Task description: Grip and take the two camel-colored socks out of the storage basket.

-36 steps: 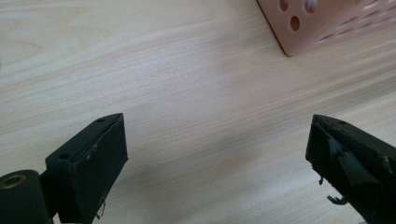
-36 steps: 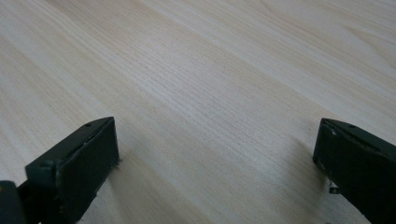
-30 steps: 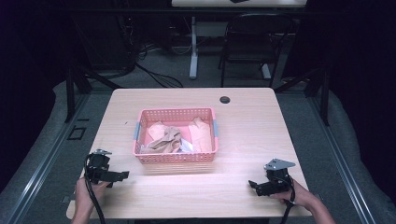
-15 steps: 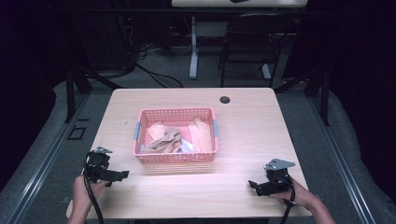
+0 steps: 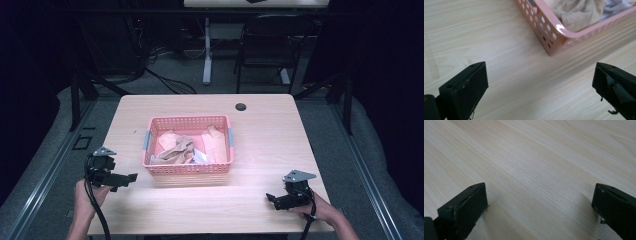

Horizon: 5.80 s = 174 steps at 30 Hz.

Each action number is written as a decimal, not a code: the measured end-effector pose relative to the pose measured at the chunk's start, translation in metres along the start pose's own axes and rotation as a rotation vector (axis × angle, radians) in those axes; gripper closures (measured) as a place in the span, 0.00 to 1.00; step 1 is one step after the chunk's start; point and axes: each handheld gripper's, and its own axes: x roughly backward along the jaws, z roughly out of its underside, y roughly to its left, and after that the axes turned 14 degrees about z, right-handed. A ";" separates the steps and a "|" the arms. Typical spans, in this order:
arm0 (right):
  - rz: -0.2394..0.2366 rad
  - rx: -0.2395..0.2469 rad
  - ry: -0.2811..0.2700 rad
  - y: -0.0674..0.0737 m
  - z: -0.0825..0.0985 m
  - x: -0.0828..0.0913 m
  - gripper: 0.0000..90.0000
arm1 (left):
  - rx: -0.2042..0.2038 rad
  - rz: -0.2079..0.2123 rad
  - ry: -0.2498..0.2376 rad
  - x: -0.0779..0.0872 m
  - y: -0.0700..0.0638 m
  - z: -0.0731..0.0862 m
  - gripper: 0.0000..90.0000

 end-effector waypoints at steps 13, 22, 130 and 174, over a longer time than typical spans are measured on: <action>0.000 0.000 0.000 0.000 0.000 0.000 0.00 | -0.008 0.024 -0.014 0.015 0.009 -0.028 0.00; 0.000 0.000 0.000 0.000 0.000 0.000 0.00 | 0.022 0.046 0.256 0.023 0.010 -0.063 0.00; 0.001 0.002 0.001 0.000 0.000 0.000 0.00 | -0.244 0.127 0.272 -0.054 -0.048 -0.166 0.96; 0.000 -0.001 0.001 0.000 0.000 0.000 0.00 | -0.170 -0.094 0.368 0.063 -0.007 -0.186 0.95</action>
